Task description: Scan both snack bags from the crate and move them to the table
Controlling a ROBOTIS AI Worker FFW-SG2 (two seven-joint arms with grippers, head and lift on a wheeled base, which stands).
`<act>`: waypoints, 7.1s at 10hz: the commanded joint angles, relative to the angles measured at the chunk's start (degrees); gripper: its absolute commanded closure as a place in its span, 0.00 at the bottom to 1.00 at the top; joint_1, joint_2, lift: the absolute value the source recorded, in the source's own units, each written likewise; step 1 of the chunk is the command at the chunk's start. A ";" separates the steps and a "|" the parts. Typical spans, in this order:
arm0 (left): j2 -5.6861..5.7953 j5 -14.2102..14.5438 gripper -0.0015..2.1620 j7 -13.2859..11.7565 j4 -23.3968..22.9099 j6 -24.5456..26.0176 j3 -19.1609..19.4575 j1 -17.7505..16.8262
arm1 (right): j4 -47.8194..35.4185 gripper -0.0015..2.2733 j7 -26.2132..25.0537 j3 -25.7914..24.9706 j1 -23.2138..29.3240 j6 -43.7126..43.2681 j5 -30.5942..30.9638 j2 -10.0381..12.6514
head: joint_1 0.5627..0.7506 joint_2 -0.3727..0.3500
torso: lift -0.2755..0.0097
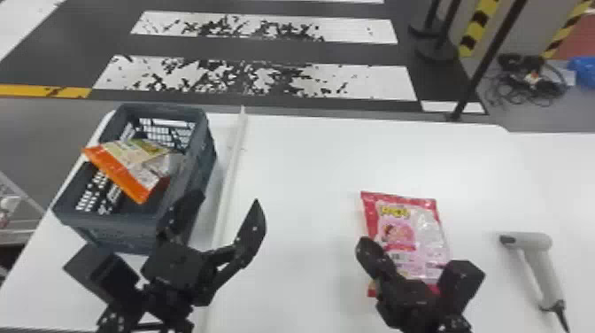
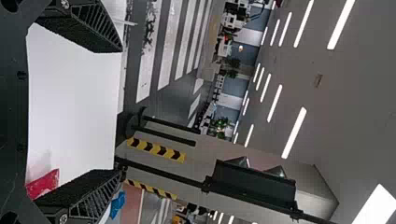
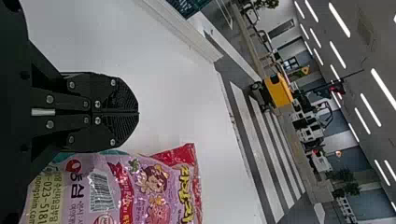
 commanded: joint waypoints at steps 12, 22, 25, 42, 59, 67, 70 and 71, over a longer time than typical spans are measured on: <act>0.25 0.57 0.03 0.37 0.27 -0.33 0.35 0.02 | 5.47 0.03 15.93 -31.12 2.08 -7.66 1.18 -6.49 | 0.70 0.03 | 0.66; 0.43 0.04 0.03 0.64 1.24 -2.44 0.70 2.22 | 31.31 0.05 18.83 -30.33 -9.79 -13.11 2.58 -15.63 | 0.70 0.03 | 0.66; 0.43 0.04 0.03 0.55 0.80 -3.32 0.44 2.57 | 33.94 0.44 19.01 -27.43 -12.07 -8.71 4.61 -16.16 | 0.70 0.03 | 0.66; 1.22 0.22 0.03 0.29 -1.14 -4.37 -1.49 3.62 | -28.81 0.99 9.25 -20.13 16.14 40.33 7.95 -1.04 | 0.70 0.07 | 0.66; 2.18 3.47 0.03 -1.74 -1.05 -7.36 0.18 4.85 | -30.92 0.99 -7.54 4.57 -9.00 84.92 25.08 -3.24 | 0.70 0.32 | 0.66; 2.27 5.32 0.03 -3.67 -0.78 -10.17 1.58 6.17 | -27.14 0.99 -9.21 5.27 -10.49 84.92 25.70 -2.80 | 0.70 0.34 | 0.66; 2.27 5.23 0.03 -3.76 -0.96 -10.17 1.58 6.26 | -29.43 0.99 -9.03 4.65 -8.47 84.92 24.38 -3.06 | 0.70 0.35 | 0.66; 2.27 5.23 0.03 -3.76 -1.14 -10.17 1.58 6.26 | -34.70 0.99 -8.94 2.54 -6.18 84.92 22.36 -3.15 | 0.70 0.35 | 0.66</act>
